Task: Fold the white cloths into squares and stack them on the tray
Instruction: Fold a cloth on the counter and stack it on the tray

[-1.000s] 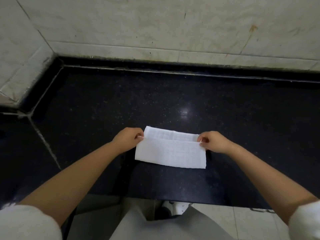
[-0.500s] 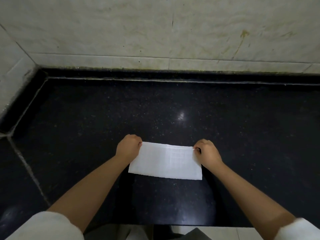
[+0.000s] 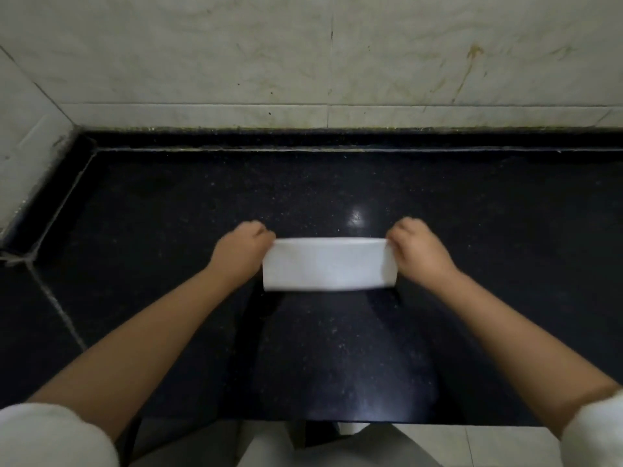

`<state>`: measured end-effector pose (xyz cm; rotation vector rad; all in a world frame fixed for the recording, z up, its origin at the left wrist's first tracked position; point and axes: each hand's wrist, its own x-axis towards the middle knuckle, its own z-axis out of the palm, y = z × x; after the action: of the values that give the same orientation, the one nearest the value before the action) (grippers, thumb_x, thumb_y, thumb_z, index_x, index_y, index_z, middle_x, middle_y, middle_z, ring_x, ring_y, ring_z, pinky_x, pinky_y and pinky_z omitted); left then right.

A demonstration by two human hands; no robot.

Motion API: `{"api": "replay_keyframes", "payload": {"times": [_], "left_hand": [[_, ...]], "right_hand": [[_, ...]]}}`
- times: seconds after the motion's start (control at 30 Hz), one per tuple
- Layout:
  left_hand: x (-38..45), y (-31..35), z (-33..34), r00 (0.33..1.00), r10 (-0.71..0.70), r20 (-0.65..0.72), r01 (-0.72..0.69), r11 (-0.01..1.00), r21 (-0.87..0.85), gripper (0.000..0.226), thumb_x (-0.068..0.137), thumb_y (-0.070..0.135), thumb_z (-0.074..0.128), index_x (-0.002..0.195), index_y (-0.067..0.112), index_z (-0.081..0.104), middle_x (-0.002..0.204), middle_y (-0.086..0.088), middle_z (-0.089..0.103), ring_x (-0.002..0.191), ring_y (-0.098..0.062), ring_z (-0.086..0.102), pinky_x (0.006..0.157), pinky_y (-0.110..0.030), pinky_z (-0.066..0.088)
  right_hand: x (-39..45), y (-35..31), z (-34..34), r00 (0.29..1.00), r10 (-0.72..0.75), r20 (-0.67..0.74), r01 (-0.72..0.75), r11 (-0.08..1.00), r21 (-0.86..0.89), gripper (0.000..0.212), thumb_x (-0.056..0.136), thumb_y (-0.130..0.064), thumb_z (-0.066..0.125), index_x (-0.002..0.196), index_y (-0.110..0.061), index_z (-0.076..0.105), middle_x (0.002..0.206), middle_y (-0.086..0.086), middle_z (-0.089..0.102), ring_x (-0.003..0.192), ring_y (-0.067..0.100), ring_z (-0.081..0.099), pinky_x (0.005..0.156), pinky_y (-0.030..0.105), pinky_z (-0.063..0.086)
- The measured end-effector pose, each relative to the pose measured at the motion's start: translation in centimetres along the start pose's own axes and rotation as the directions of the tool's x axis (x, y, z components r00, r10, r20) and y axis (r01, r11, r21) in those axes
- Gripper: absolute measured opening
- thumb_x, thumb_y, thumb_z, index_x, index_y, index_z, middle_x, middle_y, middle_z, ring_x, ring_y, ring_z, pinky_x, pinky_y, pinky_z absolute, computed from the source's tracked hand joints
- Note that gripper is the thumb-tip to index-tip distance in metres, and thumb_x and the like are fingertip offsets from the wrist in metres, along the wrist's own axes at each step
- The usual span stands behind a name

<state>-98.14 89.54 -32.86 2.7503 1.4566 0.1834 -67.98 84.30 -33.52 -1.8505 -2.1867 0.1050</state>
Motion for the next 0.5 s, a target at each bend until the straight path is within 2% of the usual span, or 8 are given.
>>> {"api": "replay_keyframes", "payload": {"times": [0.07,0.17,0.23,0.3,0.33,0.37,0.43,0.5], "left_hand": [[0.3,-0.7,-2.2,0.973,0.074,-0.217,-0.071,0.997,0.026,0.015,0.078,0.008,0.058,0.083,0.002,0.07,0.079,-0.016,0.067,0.064,-0.033,0.063,0.049,-0.035,0.053],[-1.0,-0.8,-2.3,0.955,0.155,-0.254,-0.153,0.988,0.024,0.025,0.082,0.017,0.051,0.075,0.006,0.073,0.072,-0.01,0.07,0.06,-0.028,0.064,0.049,-0.03,0.052],[-2.8,-0.4,-0.1,0.967,0.205,-0.154,-0.2,0.979,0.046,0.022,0.078,0.016,0.054,0.067,0.01,0.072,0.066,-0.006,0.069,0.056,-0.025,0.064,0.047,-0.027,0.049],[-5.2,0.4,2.9,0.973,0.23,0.038,-0.232,0.968,0.093,0.007,0.067,0.015,0.067,0.06,0.014,0.069,0.06,-0.002,0.066,0.051,-0.023,0.062,0.042,-0.025,0.045],[-6.3,0.9,4.4,0.967,0.225,0.117,-0.237,0.967,0.099,0.01,0.057,0.013,0.079,0.06,0.016,0.07,0.059,0.0,0.066,0.051,-0.022,0.062,0.041,-0.024,0.046],[-7.4,1.2,5.6,0.962,0.212,0.169,-0.229,0.97,0.085,0.023,0.046,0.012,0.087,0.063,0.016,0.072,0.062,0.0,0.068,0.053,-0.021,0.063,0.042,-0.023,0.048],[-8.7,1.2,6.7,0.969,0.163,0.186,-0.169,0.985,0.015,0.038,0.041,0.009,0.092,0.074,0.014,0.075,0.071,-0.001,0.071,0.058,-0.02,0.066,0.046,-0.024,0.052],[-9.3,1.3,6.7,0.975,0.151,0.162,-0.154,0.988,0.005,0.035,0.046,0.01,0.091,0.078,0.013,0.075,0.075,-0.002,0.071,0.06,-0.021,0.066,0.047,-0.025,0.052]], "right_hand": [[0.2,-0.1,-2.2,0.975,-0.064,-0.215,0.072,0.997,0.029,0.021,0.079,-0.008,0.048,0.08,0.002,0.066,0.081,0.02,0.063,0.073,0.037,0.06,0.063,0.039,0.054],[-1.3,-0.2,-2.2,0.934,-0.105,-0.342,0.121,0.992,0.025,0.021,0.08,-0.008,0.048,0.08,0.0,0.067,0.081,0.016,0.065,0.074,0.036,0.061,0.064,0.038,0.049],[-3.4,-0.3,0.2,0.952,-0.114,-0.285,0.12,0.993,0.002,0.014,0.076,-0.005,0.054,0.075,-0.003,0.068,0.078,0.013,0.066,0.071,0.034,0.062,0.064,0.036,0.047],[-6.1,-0.5,3.5,0.982,-0.105,-0.16,0.101,0.994,-0.034,0.01,0.064,0.002,0.07,0.069,-0.007,0.068,0.072,0.01,0.064,0.067,0.032,0.061,0.063,0.034,0.046],[-7.3,-0.7,4.9,0.992,-0.096,-0.085,0.093,0.995,-0.036,0.019,0.056,0.005,0.077,0.067,-0.008,0.069,0.068,0.009,0.062,0.064,0.031,0.061,0.061,0.033,0.045],[-8.2,-0.9,5.8,0.997,-0.072,-0.023,0.071,0.997,-0.029,0.024,0.051,0.007,0.081,0.067,-0.008,0.07,0.065,0.008,0.059,0.061,0.03,0.059,0.059,0.031,0.044],[-8.8,-1.1,6.5,1.0,-0.022,0.02,0.021,1.0,0.008,0.028,0.05,0.008,0.083,0.07,-0.008,0.073,0.063,0.008,0.057,0.058,0.029,0.057,0.056,0.028,0.04],[-8.9,-1.2,6.3,0.999,0.01,0.049,-0.011,1.0,0.029,0.028,0.051,0.005,0.084,0.073,-0.008,0.074,0.065,0.008,0.059,0.06,0.03,0.059,0.057,0.032,0.044]]}}
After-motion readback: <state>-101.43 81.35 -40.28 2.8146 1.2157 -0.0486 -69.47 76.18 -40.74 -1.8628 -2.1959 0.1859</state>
